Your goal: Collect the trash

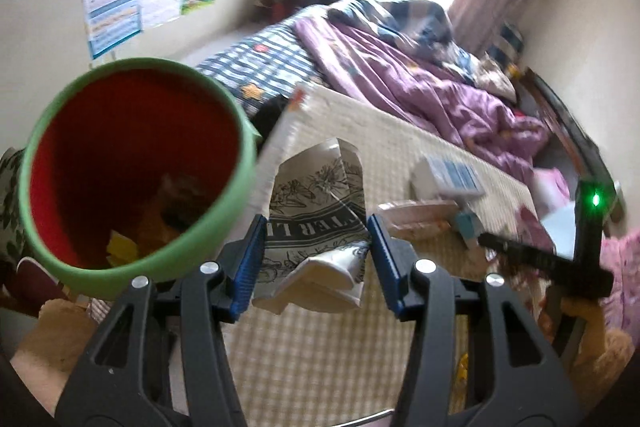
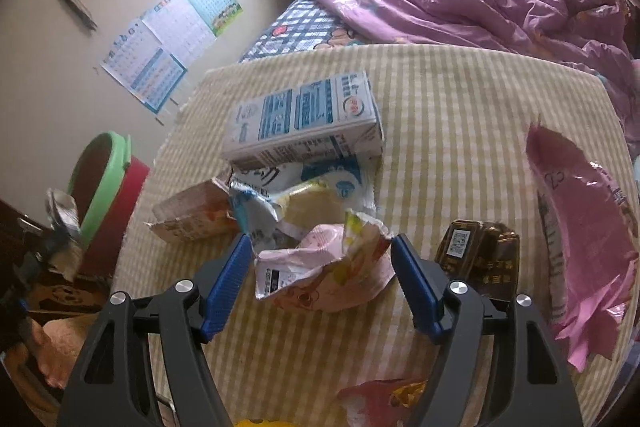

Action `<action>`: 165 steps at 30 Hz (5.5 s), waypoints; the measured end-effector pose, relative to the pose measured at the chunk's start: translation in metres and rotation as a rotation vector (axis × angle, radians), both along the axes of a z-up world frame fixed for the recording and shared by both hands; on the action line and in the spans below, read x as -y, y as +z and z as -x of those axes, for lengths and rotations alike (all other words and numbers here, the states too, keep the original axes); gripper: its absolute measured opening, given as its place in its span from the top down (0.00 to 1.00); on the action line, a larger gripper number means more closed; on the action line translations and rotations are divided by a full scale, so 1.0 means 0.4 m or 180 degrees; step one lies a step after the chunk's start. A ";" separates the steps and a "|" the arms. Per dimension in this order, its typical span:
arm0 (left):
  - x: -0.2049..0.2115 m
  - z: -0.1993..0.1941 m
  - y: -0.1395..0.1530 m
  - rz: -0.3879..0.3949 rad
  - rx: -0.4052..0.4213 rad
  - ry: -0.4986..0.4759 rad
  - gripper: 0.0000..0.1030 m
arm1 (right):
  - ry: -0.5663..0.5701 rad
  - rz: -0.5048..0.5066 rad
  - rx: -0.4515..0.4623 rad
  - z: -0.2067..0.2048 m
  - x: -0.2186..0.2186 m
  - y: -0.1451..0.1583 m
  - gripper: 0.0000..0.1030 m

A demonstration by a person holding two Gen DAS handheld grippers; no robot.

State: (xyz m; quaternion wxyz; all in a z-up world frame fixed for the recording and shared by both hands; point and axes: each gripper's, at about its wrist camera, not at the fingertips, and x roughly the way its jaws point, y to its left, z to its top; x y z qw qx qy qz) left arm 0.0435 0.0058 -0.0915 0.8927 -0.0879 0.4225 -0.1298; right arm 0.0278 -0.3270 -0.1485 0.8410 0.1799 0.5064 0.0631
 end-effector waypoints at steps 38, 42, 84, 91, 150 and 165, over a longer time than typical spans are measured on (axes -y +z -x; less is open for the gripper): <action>-0.033 0.008 -0.001 0.0047 -0.0006 0.0176 0.52 | 0.0036 0.0010 0.0246 0.034 -0.029 0.069 0.40; -0.031 0.011 -0.012 0.0040 -0.0024 0.0175 0.52 | 0.0084 0.0012 0.0159 0.035 -0.032 0.049 0.38; -0.029 0.014 -0.011 0.0013 -0.0020 0.0174 0.52 | -0.0044 0.0027 0.0481 0.058 -0.024 0.114 0.42; -0.025 0.021 0.005 -0.0018 0.0046 0.0178 0.52 | 0.0131 0.0015 0.0560 0.042 -0.076 0.145 0.42; -0.004 -0.032 -0.137 -0.0318 -0.0545 -0.0158 0.61 | 0.0784 -0.0217 0.0631 -0.020 -0.279 0.157 0.42; 0.017 0.008 -0.037 -0.0020 -0.0221 -0.0276 0.76 | 0.0761 -0.0213 0.0644 -0.017 -0.271 0.160 0.42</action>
